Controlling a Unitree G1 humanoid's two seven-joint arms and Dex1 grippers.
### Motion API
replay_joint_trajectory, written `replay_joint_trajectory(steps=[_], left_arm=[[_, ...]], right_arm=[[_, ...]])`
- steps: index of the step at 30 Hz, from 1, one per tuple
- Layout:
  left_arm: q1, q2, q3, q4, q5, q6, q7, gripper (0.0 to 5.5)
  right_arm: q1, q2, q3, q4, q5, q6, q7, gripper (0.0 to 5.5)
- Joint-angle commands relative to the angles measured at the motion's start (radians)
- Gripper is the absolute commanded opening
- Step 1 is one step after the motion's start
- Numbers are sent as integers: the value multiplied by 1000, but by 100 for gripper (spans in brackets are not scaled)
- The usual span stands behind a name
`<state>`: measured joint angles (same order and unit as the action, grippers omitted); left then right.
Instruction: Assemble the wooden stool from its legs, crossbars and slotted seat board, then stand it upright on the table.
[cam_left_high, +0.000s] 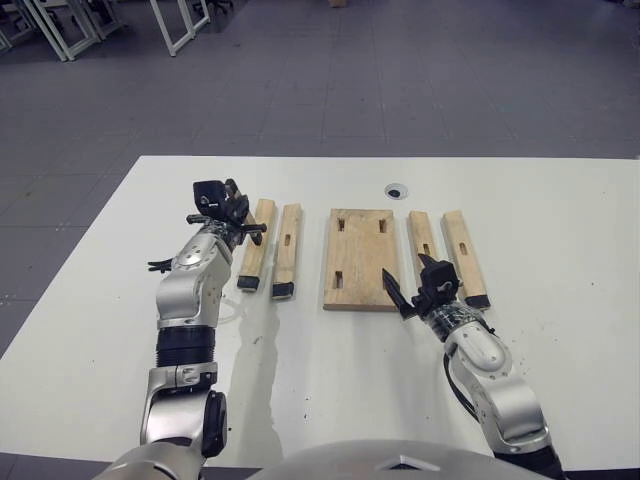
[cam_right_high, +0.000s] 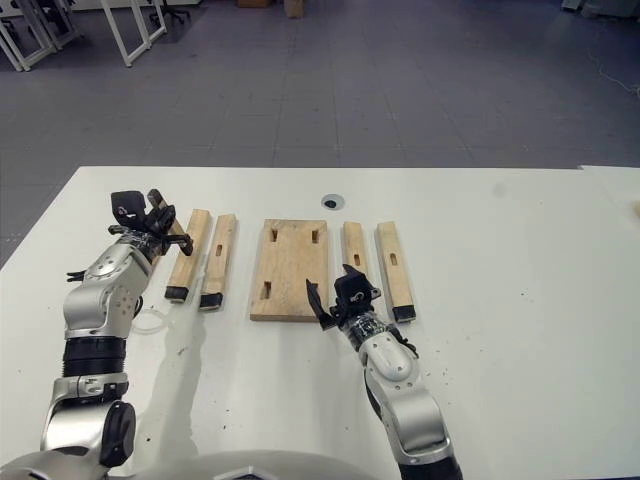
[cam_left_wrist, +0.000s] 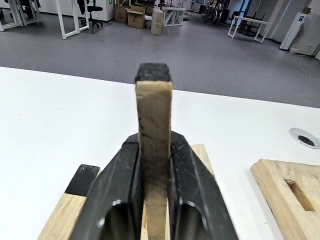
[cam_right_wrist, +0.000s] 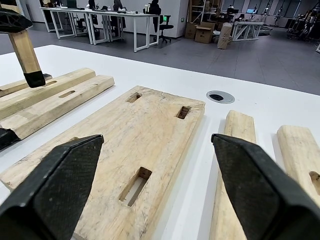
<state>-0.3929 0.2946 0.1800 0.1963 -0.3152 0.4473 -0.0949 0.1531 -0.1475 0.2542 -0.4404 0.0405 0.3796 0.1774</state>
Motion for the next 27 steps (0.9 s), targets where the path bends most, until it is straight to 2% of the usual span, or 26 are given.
replay_joint_trajectory(steps=[1,6,15,21,27], left_arm=[[-59,8,-16,116,43,-88,-52,41],[-97,29,-9,201,71,-150,-91,41],[-49,6,10,249,84,-197,-76,41],[-14,-10,6,388,119,-298,-85,41],[125,-25,-19,368,117,-299,-135,41]], right_arm=[[-17,-1,-10,6,-6,18,1,397],[-20,-8,-14,6,-4,22,10,397],[-27,-15,-21,4,-5,29,12,397],[-24,-10,-24,-2,-4,28,9,397],[-18,-7,-28,-16,-1,34,5,397]])
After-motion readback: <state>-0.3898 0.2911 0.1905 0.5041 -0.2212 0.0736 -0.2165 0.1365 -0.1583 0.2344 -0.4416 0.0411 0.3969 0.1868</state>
